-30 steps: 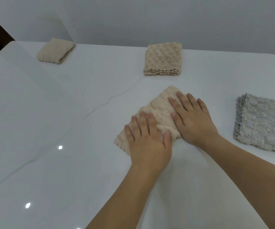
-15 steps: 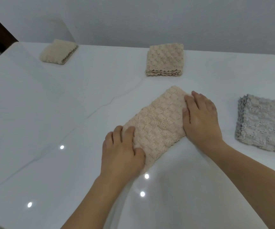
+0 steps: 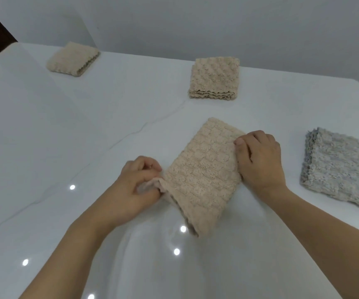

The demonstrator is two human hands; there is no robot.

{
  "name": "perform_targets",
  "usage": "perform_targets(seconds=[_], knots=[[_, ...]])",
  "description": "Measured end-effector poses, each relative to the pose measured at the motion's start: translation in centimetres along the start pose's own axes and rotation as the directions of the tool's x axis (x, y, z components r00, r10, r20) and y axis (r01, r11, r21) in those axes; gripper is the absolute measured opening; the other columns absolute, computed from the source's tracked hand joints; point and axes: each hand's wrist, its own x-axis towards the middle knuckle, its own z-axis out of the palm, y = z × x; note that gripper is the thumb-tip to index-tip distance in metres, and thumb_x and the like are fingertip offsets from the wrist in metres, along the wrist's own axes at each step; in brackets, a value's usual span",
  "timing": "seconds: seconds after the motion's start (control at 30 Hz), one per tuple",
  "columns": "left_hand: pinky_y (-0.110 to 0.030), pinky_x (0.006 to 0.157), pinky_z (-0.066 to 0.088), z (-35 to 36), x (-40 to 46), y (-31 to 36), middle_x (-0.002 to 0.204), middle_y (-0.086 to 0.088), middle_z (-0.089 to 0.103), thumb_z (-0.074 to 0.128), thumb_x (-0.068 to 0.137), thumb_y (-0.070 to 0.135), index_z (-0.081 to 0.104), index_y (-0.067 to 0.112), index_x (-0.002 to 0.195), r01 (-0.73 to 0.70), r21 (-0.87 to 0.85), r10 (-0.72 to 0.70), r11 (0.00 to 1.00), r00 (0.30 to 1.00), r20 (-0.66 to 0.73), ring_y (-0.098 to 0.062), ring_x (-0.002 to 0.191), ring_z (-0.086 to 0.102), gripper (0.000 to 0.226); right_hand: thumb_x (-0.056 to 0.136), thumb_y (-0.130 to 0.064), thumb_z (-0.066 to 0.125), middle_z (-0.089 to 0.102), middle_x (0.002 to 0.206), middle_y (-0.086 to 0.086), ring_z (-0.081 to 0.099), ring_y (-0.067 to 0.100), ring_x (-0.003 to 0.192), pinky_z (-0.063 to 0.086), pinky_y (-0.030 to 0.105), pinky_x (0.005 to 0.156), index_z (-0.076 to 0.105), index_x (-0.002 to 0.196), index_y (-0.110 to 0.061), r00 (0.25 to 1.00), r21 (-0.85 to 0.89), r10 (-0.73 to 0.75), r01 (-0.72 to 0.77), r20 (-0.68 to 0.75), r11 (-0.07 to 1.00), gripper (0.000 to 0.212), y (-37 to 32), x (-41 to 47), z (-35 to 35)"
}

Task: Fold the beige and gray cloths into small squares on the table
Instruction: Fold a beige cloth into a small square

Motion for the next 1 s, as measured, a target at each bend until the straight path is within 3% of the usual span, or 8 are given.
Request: perform_targets(seconds=[0.1, 0.17, 0.27, 0.47, 0.6, 0.7, 0.8, 1.0], knots=[[-0.038, 0.081, 0.044, -0.8, 2.7, 2.0, 0.090, 0.004, 0.064, 0.061, 0.080, 0.035, 0.066, 0.014, 0.082, -0.003, -0.173, 0.008, 0.985, 0.999, 0.032, -0.016, 0.090, 0.060, 0.022, 0.099, -0.037, 0.022, 0.061, 0.089, -0.003, 0.051, 0.015, 0.090, 0.039, 0.039, 0.087, 0.066, 0.086, -0.017, 0.999, 0.240, 0.033, -0.026, -0.027, 0.970, 0.050, 0.1, -0.2, -0.5], [-0.035, 0.067, 0.036, -0.2, 5.4, 3.1, 0.072, -0.002, 0.050, 0.063, 0.081, 0.041, 0.054, 0.003, 0.077, -0.006, -0.186, 0.008, 0.983, 1.000, 0.011, -0.016, 0.069, 0.048, 0.039, 0.099, -0.040, 0.019, 0.061, 0.085, -0.009, 0.052, 0.009, 0.088, 0.040, 0.033, 0.085, 0.065, 0.085, -0.020, 0.995, 0.350, 0.084, -0.063, -0.047, 0.935, 0.053, 0.1, -0.4, -0.6], [-0.029, 0.057, 0.031, 1.9, 10.1, 4.5, 0.064, 0.004, 0.041, 0.065, 0.089, 0.037, 0.047, 0.015, 0.068, 0.006, -0.159, -0.008, 0.987, 1.000, -0.016, -0.010, 0.059, 0.040, 0.036, 0.099, -0.047, 0.015, 0.062, 0.086, -0.011, 0.055, 0.010, 0.088, 0.042, 0.030, 0.082, 0.065, 0.090, -0.022, 0.985, 0.435, 0.165, -0.132, -0.040, 0.891, 0.057, 0.1, -0.5, -0.7], [-0.028, 0.054, 0.038, 5.7, 15.8, 4.1, 0.061, 0.008, 0.051, 0.059, 0.093, 0.046, 0.052, 0.014, 0.074, 0.013, 0.004, -0.012, 1.000, 0.995, -0.096, -0.008, 0.053, 0.047, 0.038, 0.095, -0.061, 0.025, 0.059, 0.086, -0.001, 0.054, 0.021, 0.082, 0.046, 0.046, 0.074, 0.057, 0.100, -0.017, 0.992, 0.365, 0.127, -0.121, 0.006, 0.923, 0.054, 0.5, 0.2, -0.5], [-0.034, 0.062, 0.043, 6.0, 16.4, 3.9, 0.068, 0.008, 0.054, 0.056, 0.089, 0.047, 0.053, 0.019, 0.078, 0.092, 0.000, -0.092, 0.996, 0.994, -0.062, -0.013, 0.062, 0.053, 0.031, 0.090, -0.032, 0.048, 0.055, 0.084, -0.007, 0.052, 0.017, 0.081, 0.048, 0.045, 0.081, 0.050, 0.126, -0.026, 0.983, 0.371, 0.181, -0.179, 0.030, 0.911, 0.037, 0.6, 0.2, -0.5], [-0.037, 0.064, 0.044, 5.5, 16.1, 3.5, 0.075, 0.002, 0.053, 0.055, 0.090, 0.031, 0.054, 0.014, 0.085, 0.102, -0.109, -0.108, 0.989, 0.992, -0.058, -0.015, 0.065, 0.052, 0.018, 0.086, -0.014, 0.046, 0.053, 0.082, -0.010, 0.047, 0.014, 0.085, 0.045, 0.043, 0.085, 0.057, 0.119, -0.019, 0.984, 0.320, 0.177, -0.165, -0.007, 0.933, 0.036, 0.2, 0.2, -0.7], [-0.033, 0.062, 0.039, 5.8, 15.9, 3.4, 0.069, 0.002, 0.050, 0.051, 0.098, 0.037, 0.053, 0.006, 0.081, 0.063, -0.084, -0.072, 0.994, 0.991, -0.115, -0.013, 0.061, 0.047, 0.035, 0.083, -0.012, 0.043, 0.058, 0.090, -0.002, 0.047, 0.017, 0.089, 0.042, 0.041, 0.087, 0.062, 0.107, -0.015, 0.981, 0.235, 0.188, -0.172, -0.047, 0.957, 0.031, 0.1, 0.4, -0.8], [-0.029, 0.054, 0.032, 6.8, 16.8, 4.3, 0.057, 0.008, 0.046, 0.036, 0.101, 0.050, 0.041, 0.020, 0.063, 0.126, 0.189, -0.075, 0.974, 0.964, -0.256, -0.013, 0.055, 0.045, 0.048, 0.090, -0.032, 0.042, 0.053, 0.098, -0.004, 0.043, 0.018, 0.095, 0.027, 0.029, 0.090, 0.057, 0.110, -0.021, 0.974, 0.096, 0.225, -0.225, 0.013, 0.970, 0.027, 0.2, 0.7, -0.3]])
